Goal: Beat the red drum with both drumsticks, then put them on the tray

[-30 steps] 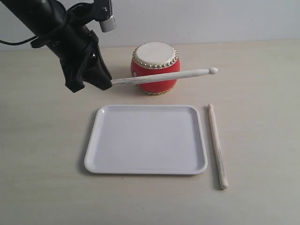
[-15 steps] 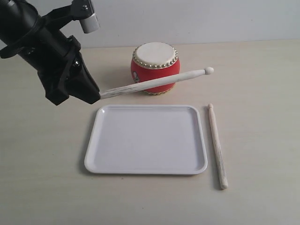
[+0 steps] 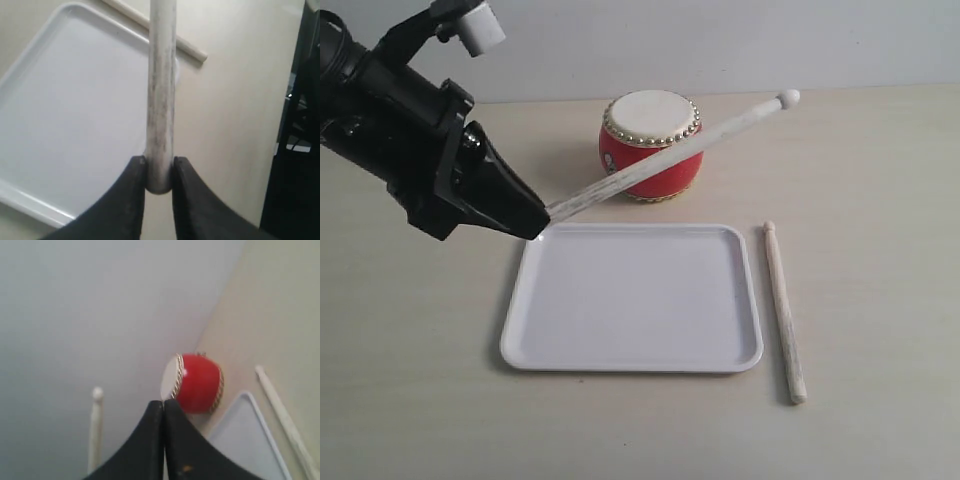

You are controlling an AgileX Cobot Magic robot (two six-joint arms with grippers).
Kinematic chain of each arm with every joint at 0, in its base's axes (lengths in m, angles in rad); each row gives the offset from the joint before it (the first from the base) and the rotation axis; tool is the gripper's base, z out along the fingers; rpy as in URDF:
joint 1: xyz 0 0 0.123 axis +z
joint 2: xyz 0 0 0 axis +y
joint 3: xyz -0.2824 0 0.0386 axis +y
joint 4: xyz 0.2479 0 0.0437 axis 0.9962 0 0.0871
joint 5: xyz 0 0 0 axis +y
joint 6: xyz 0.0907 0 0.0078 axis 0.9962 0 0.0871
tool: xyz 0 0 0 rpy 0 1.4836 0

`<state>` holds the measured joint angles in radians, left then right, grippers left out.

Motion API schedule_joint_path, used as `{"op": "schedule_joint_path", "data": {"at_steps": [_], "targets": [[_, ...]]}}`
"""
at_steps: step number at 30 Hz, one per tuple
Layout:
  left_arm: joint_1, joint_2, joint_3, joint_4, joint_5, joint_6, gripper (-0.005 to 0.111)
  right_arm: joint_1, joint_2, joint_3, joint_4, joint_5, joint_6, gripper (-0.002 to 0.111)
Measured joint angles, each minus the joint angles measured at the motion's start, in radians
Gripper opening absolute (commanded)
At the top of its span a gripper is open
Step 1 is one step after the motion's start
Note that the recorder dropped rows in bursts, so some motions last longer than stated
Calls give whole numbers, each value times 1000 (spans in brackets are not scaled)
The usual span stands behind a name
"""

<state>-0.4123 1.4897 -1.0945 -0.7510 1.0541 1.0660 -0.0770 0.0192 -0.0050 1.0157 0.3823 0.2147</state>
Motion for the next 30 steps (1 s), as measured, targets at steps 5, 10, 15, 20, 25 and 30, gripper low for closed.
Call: {"op": "schedule_joint_path", "data": {"at_steps": [5, 10, 15, 20, 25, 30], "targets": [[0, -34, 59, -83, -8, 0, 0, 0, 72, 0, 336, 198, -445, 36], [0, -51, 104, -151, 3, 0, 0, 0, 203, 0, 556, 282, -721, 47], [0, -62, 120, -201, 20, 0, 0, 0, 365, 0, 697, 380, -942, 54], [0, -62, 120, -232, 43, 0, 0, 0, 569, -89, 712, 481, -1112, 63], [0, -62, 120, -244, 64, 0, 0, 0, 769, -226, 719, 553, -1176, 64], [0, -62, 120, -283, 66, 0, 0, 0, 976, -349, 723, 640, -1188, 64]]}}
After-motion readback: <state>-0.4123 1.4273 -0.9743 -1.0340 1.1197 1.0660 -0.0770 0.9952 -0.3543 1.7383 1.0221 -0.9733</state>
